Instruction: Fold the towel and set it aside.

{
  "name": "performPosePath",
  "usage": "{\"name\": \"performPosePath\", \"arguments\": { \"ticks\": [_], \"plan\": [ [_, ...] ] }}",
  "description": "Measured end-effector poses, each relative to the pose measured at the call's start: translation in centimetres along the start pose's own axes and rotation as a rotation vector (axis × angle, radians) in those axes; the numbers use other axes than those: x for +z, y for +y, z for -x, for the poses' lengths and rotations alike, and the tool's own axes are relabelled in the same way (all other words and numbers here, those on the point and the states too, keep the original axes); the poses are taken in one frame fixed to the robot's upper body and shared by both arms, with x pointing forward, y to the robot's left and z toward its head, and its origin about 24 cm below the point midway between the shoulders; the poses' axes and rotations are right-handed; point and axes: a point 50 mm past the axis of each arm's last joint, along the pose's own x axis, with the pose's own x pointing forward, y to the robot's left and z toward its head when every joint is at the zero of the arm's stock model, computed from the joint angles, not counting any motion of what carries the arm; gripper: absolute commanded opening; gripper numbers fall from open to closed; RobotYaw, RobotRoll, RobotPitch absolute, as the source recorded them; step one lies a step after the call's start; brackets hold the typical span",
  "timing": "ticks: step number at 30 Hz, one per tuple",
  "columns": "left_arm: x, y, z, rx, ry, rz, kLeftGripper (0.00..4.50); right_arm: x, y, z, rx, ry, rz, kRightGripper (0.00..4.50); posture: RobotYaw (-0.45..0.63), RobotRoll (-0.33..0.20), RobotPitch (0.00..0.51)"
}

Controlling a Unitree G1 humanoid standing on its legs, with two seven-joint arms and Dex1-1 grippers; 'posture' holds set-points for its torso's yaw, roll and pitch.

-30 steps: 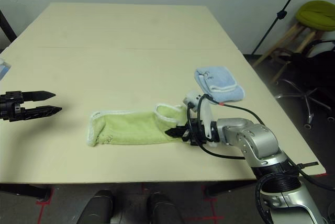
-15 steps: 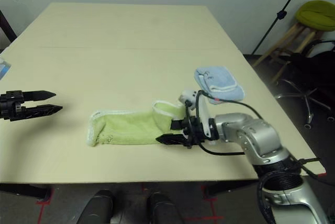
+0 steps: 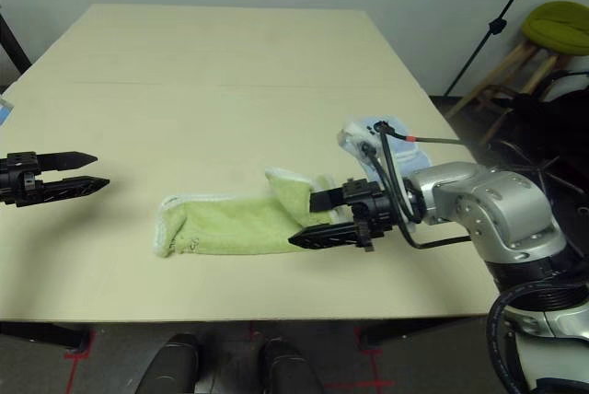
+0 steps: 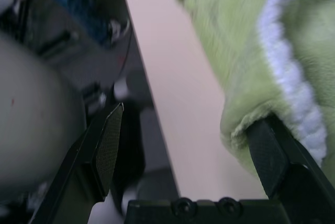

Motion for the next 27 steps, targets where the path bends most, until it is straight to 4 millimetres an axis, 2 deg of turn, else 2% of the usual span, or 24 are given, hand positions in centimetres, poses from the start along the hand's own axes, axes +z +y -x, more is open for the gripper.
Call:
{"name": "performPosePath", "arguments": {
  "ticks": [5,10,15,20,24,27],
  "plan": [
    [0.0,0.0,0.0,0.003,-0.001,0.000,4.50,-1.3,-1.1,-1.7,-0.027,0.067,0.019,4.49,0.15,0.000,0.121],
    [0.0,0.0,0.0,0.005,-0.001,-0.001,4.50,-1.8,-2.4,-3.6,-0.072,0.115,0.105,4.49,0.15,0.000,0.121],
    [0.0,0.0,0.0,0.006,-0.001,-0.002,4.50,-0.5,-2.9,-4.4,-0.083,0.192,0.267,4.49,0.15,0.000,0.122],
    [-0.1,0.0,-0.2,0.005,-0.006,0.002,4.50,-0.4,-3.0,-6.3,-0.035,0.229,0.296,4.49,0.15,0.000,0.123],
    [-0.4,-0.1,-0.3,0.009,-0.002,0.005,4.50,-1.4,-3.8,-5.3,-0.081,0.410,0.354,4.49,0.16,0.000,0.126],
    [-0.6,-0.2,-0.3,0.011,-0.002,0.008,4.50,0.3,-3.7,-5.1,-0.066,0.411,0.383,4.49,0.17,0.000,0.124]
  ]
}}
